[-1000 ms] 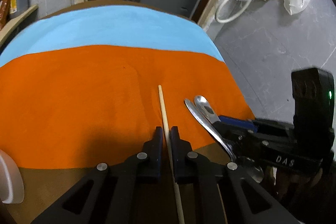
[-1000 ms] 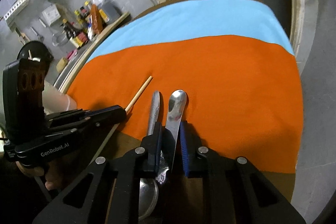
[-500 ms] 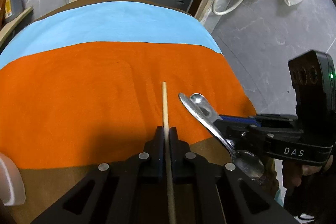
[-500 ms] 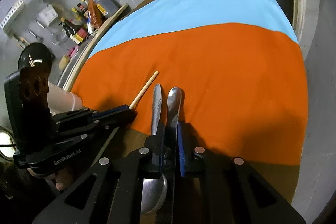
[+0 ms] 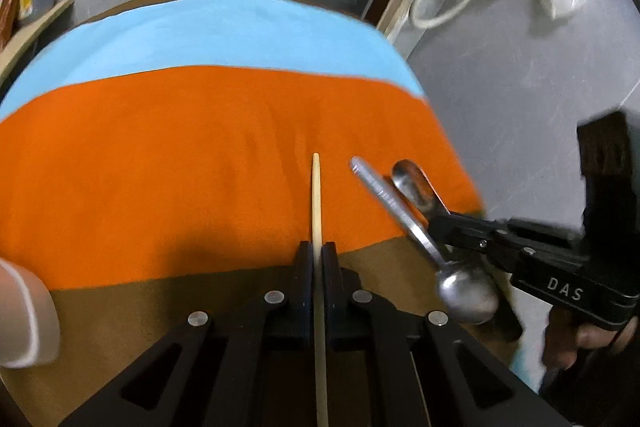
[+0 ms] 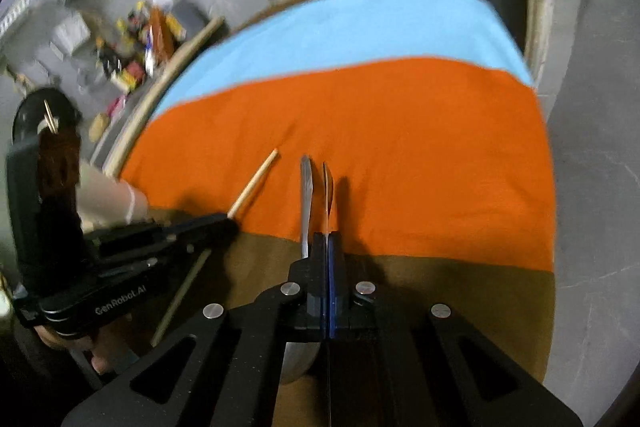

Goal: Organize utensils
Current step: 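Lift the chopstick and silver utensils and carry them over the white holder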

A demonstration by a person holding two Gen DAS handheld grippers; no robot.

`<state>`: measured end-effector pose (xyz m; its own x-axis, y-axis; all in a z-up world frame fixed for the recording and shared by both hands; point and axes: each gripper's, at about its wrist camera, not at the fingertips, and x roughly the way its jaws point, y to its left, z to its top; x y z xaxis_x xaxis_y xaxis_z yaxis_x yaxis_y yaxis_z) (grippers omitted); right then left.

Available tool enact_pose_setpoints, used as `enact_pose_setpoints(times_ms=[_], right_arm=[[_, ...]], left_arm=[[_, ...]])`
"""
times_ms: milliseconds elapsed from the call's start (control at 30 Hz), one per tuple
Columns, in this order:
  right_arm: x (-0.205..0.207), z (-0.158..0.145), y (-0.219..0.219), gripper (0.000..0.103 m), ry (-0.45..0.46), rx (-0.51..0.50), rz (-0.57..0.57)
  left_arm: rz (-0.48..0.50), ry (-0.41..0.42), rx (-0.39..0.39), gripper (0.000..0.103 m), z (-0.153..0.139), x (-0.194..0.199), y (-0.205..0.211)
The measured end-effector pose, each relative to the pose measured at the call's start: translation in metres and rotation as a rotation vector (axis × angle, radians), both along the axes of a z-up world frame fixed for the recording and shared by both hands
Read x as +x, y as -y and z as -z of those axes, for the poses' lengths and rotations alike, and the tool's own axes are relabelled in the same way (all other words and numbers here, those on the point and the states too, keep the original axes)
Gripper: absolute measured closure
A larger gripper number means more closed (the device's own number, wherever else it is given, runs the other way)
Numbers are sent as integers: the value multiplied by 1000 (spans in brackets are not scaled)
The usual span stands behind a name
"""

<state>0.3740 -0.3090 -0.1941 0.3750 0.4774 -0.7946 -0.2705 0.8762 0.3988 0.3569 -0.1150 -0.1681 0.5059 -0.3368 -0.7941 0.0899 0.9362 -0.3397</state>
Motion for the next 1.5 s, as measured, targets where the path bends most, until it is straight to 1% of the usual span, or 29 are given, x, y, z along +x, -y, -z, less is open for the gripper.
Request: enact_pose_setpoints(times_ms=[33, 167, 233, 300, 333, 400, 533, 700, 867, 933, 967, 1033, 1133, 1200, 1300, 1500], right_arm=[[-5, -7, 4, 102, 31, 10, 33], [-30, -36, 21, 102, 177, 63, 170], [-44, -51, 25, 102, 252, 94, 219], [-60, -70, 26, 102, 328, 143, 257], [-66, -79, 24, 102, 358, 165, 268], [-75, -99, 15, 102, 416, 198, 267], [-93, -140, -19, 102, 524, 255, 232], [-106, -173, -65, 102, 619, 337, 197], [-104, -195, -113, 102, 705, 463, 155], [-102, -200, -132, 102, 731, 517, 134], [-99, -203, -145, 102, 747, 546, 120], [-94, -203, -167, 102, 771, 579, 105], [-89, -197, -201, 102, 811, 622, 94], [-86, -188, -215, 102, 817, 625, 96], [-81, -169, -232, 102, 833, 622, 119], [-75, -141, -240, 102, 860, 612, 161]], left_arm=[[-12, 36, -36, 98, -7, -6, -4], [-45, 187, -104, 98, -38, -31, -16], [-59, 261, -144, 98, -57, -45, -23], [-75, 326, -158, 98, -77, -60, -29], [-79, 344, -157, 98, -84, -64, -33], [-91, 384, -163, 98, -102, -76, -41], [-113, 452, -163, 98, -136, -98, -71], [-157, 538, -129, 98, -175, -117, -114], [-267, 632, -105, 98, -201, -140, -175], [-318, 662, -107, 98, -206, -147, -198], [-359, 683, -106, 98, -208, -151, -215], [-418, 701, -107, 98, -206, -155, -239], [-521, 729, -126, 98, -196, -153, -276], [-568, 743, -138, 98, -187, -150, -291], [-603, 764, -148, 98, -169, -145, -310], [-630, 792, -183, 98, -140, -130, -319]])
